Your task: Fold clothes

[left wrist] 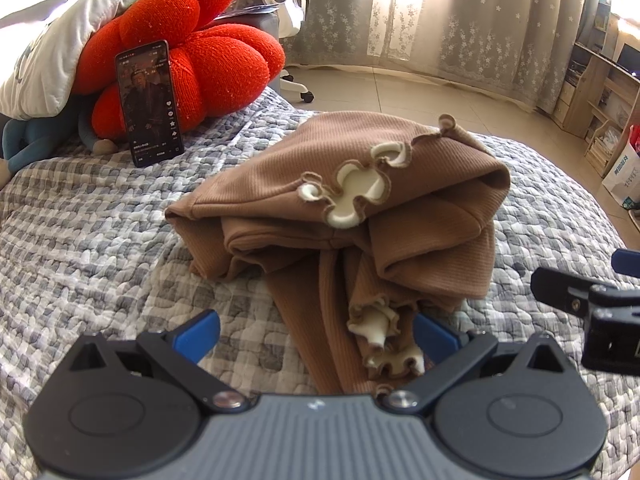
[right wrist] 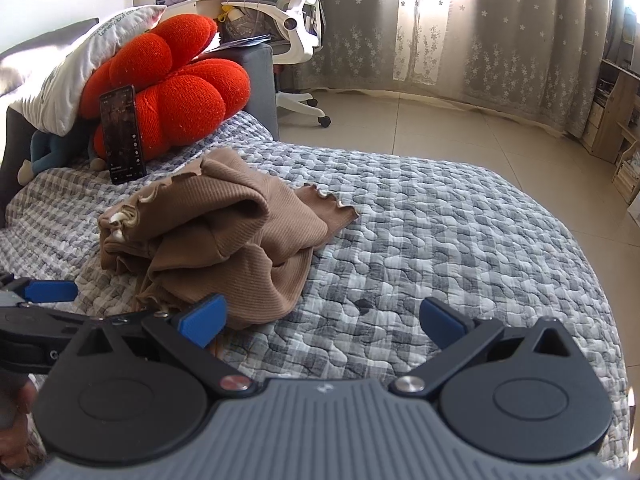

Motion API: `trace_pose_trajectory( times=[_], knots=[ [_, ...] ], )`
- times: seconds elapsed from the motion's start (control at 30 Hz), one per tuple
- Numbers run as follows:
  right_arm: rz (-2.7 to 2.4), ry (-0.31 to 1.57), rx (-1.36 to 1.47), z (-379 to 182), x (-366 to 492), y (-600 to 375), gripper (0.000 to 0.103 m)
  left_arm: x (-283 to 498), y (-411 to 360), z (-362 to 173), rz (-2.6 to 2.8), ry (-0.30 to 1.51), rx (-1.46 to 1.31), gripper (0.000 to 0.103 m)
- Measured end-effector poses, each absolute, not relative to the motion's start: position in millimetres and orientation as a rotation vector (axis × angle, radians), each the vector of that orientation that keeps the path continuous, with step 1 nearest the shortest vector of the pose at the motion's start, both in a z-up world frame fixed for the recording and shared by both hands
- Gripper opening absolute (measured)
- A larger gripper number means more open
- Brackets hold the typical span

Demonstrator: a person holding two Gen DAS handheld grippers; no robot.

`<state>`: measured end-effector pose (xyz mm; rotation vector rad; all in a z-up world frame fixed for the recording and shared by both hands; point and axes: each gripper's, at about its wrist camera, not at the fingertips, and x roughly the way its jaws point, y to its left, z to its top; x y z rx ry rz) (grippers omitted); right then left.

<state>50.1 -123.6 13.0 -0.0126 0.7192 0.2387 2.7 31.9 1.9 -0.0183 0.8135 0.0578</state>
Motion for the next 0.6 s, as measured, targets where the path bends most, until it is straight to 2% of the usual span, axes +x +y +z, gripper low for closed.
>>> trace_pose_trajectory(
  times=[0.27, 0.6],
  knots=[
    [0.354, 0.657, 0.069, 9, 69, -118, 0.103, 13, 46, -5, 0.026, 0.742, -0.028, 0.103],
    [0.394, 0.722, 0.079, -13, 105, -107, 0.103, 29, 58, -40, -0.039, 0.725, -0.175, 0.103]
  ],
)
